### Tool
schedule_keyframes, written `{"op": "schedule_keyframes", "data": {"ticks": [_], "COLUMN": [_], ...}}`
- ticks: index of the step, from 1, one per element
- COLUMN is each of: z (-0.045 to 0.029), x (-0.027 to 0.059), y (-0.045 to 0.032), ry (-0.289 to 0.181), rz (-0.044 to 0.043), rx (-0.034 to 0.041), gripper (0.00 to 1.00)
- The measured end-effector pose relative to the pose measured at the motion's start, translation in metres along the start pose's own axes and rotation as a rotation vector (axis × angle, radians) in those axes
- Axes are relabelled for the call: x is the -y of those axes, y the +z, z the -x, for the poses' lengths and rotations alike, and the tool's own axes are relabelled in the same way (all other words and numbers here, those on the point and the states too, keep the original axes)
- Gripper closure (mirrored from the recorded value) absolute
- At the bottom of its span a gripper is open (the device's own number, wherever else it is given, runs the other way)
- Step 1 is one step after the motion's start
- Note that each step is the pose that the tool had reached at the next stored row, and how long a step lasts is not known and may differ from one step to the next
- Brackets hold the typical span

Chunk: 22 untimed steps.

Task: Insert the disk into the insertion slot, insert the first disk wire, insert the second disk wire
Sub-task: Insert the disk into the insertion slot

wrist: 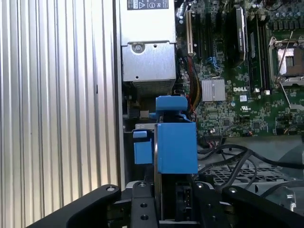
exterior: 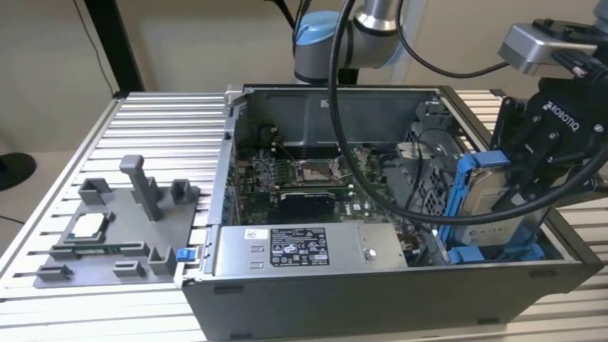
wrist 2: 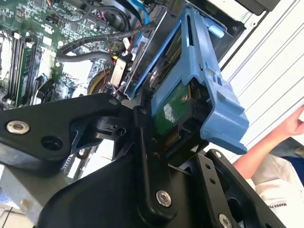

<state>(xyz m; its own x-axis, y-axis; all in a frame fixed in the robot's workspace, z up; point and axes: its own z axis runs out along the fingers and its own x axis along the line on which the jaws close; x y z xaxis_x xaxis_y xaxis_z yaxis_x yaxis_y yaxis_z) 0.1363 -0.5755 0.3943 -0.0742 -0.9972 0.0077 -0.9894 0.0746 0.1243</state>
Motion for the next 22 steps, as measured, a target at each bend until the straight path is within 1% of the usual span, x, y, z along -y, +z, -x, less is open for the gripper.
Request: {"op": "schedule_keyframes", "data": {"ticks": [7, 8, 9, 10, 12, 16, 18, 22], "z": [0.0000, 0.0000, 0.0000, 0.0001, 0.0004, 0.0006, 0.0007, 0.0013], "x": [0.0001, 0.0005, 0.0017, 0.0029, 0.0052, 0.0082, 0.0123, 0.0224], "y": [0.0000, 0.0000, -0.0003, -0.0012, -0.0042, -0.0116, -0.0130, -0.0153], "ry": [0.000, 0.000, 0.000, 0.000, -0.001, 0.000, 0.000, 0.000], "rz": [0.0001, 0.0006, 0.0038, 0.0094, 0.0254, 0.0492, 0.0648, 0.0905], "rx": [0.0019, 0.0020, 0.0021, 0.0019, 0.0003, -0.0013, -0.0019, -0.0026], "gripper": [1.00, 1.00, 1.00, 1.00, 1.00, 1.00, 1.00, 1.00]}}
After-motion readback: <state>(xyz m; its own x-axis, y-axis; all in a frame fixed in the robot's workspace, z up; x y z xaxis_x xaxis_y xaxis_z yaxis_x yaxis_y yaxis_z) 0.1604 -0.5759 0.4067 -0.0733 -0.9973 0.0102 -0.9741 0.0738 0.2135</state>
